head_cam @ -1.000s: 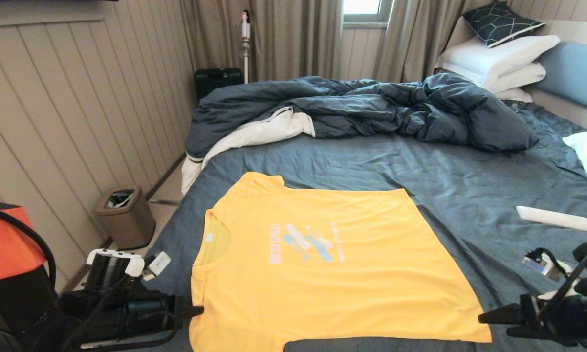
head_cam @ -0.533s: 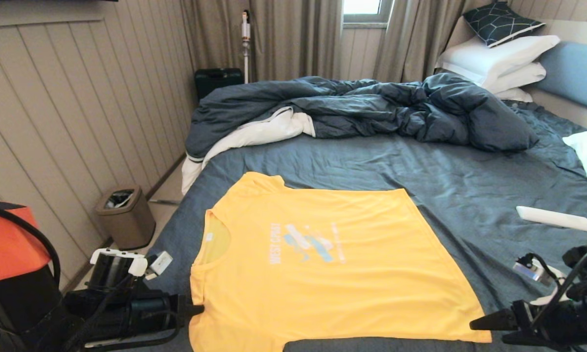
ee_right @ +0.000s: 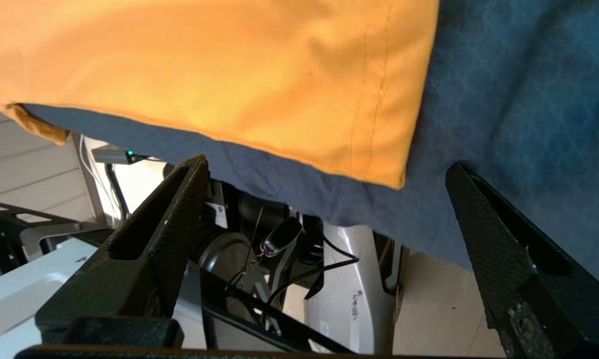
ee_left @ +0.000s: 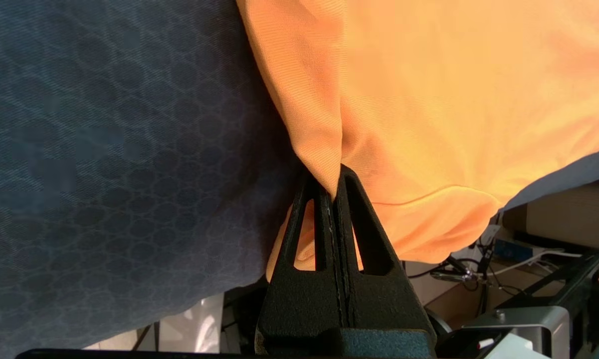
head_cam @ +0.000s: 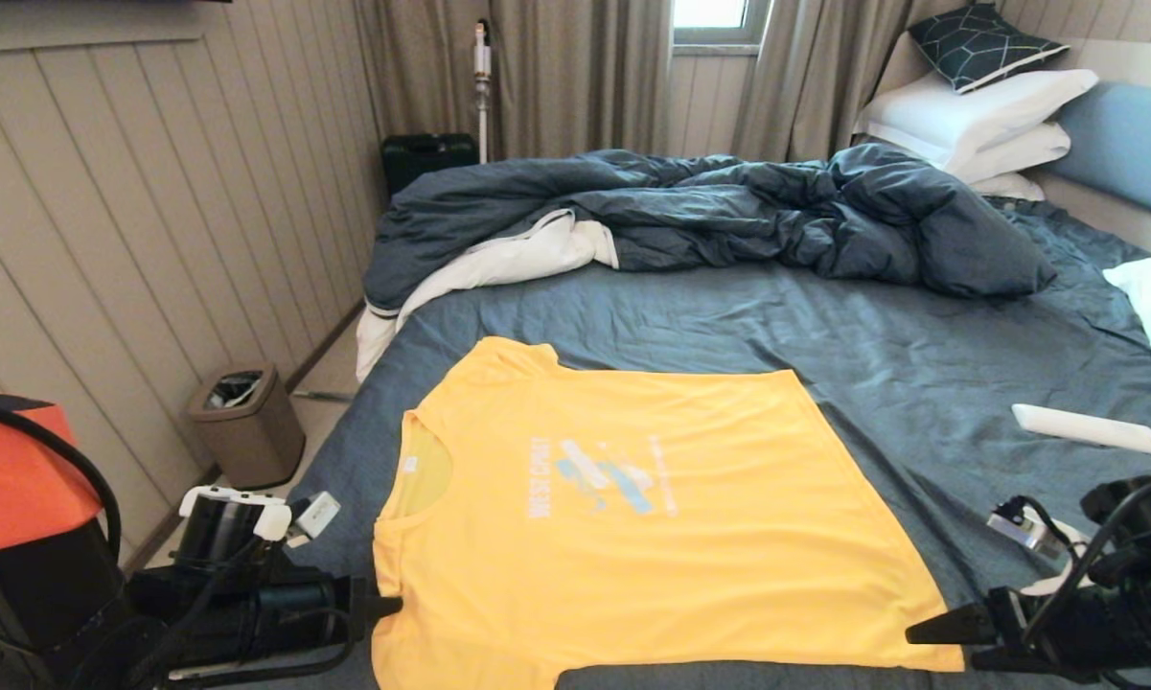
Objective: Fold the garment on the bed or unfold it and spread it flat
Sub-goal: Fold the yellow T-shirt
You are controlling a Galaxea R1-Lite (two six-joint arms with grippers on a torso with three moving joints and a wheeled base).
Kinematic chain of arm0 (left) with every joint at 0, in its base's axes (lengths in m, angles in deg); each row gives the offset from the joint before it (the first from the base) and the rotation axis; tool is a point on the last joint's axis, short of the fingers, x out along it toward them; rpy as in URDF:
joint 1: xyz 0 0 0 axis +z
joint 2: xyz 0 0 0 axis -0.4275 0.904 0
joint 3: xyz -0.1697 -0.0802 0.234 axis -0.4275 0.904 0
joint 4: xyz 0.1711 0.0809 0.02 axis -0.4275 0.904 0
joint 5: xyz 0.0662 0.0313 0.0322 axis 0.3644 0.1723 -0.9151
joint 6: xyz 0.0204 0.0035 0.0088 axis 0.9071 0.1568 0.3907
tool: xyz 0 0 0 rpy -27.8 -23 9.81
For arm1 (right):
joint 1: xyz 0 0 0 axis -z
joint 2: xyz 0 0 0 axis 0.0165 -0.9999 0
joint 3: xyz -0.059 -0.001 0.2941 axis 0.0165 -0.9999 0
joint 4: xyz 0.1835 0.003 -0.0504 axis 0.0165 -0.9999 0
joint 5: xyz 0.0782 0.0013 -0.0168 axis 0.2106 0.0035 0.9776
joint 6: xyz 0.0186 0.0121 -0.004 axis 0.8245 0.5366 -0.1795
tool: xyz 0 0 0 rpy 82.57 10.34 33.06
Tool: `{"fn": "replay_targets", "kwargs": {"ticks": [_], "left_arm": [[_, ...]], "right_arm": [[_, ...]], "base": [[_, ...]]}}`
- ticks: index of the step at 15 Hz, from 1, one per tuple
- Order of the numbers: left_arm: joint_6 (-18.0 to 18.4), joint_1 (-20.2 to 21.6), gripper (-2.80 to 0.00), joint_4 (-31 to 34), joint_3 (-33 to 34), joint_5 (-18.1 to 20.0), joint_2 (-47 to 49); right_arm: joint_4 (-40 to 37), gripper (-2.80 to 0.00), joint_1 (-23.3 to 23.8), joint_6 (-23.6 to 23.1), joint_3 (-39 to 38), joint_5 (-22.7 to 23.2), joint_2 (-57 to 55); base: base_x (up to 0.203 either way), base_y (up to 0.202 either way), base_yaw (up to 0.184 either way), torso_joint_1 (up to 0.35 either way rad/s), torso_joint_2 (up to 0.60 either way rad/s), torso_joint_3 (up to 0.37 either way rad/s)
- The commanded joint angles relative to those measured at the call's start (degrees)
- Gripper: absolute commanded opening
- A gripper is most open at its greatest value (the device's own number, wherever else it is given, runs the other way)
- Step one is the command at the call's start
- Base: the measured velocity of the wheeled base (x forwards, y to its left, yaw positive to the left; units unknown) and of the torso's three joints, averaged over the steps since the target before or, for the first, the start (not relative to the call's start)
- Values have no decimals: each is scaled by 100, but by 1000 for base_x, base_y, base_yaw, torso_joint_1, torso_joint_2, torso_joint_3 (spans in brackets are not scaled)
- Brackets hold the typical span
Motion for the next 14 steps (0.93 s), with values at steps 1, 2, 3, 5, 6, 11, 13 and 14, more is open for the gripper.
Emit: {"fn": "replay_targets", "kwargs": {"ticks": [1, 2, 3, 5, 6, 11, 13, 14], "left_arm": [[-16, -1, -280, -34, -2, 16, -3], [-16, -1, -280, -34, -2, 16, -3], [-16, -1, -280, -34, -2, 16, -3], [-16, -1, -280, -34, -2, 16, -3], [-16, -1, -280, -34, -2, 16, -3], [-16, -35, -280, -34, -2, 16, 6], [-16, -71, -280, -34, -11, 16, 6], [-16, -89, -280, -34, -11, 16, 6]], "right_arm": [[2, 0, -78, -1, 20, 15, -117], [2, 0, -95, 0, 20, 15, -134], [2, 0, -133, 7, 11, 15, -134], [2, 0, -156, 8, 11, 6, -143], [2, -175, -156, 8, 11, 6, -143], [11, -280, -165, -9, -6, 6, -134], [20, -280, -165, -9, -24, 6, -134], [20, -280, -174, -18, -33, -2, -134]], "base": [[0, 0, 0, 0, 0, 0], [0, 0, 0, 0, 0, 0], [0, 0, 0, 0, 0, 0], [0, 0, 0, 0, 0, 0], [0, 0, 0, 0, 0, 0], [0, 0, 0, 0, 0, 0], [0, 0, 0, 0, 0, 0], [0, 0, 0, 0, 0, 0]]}}
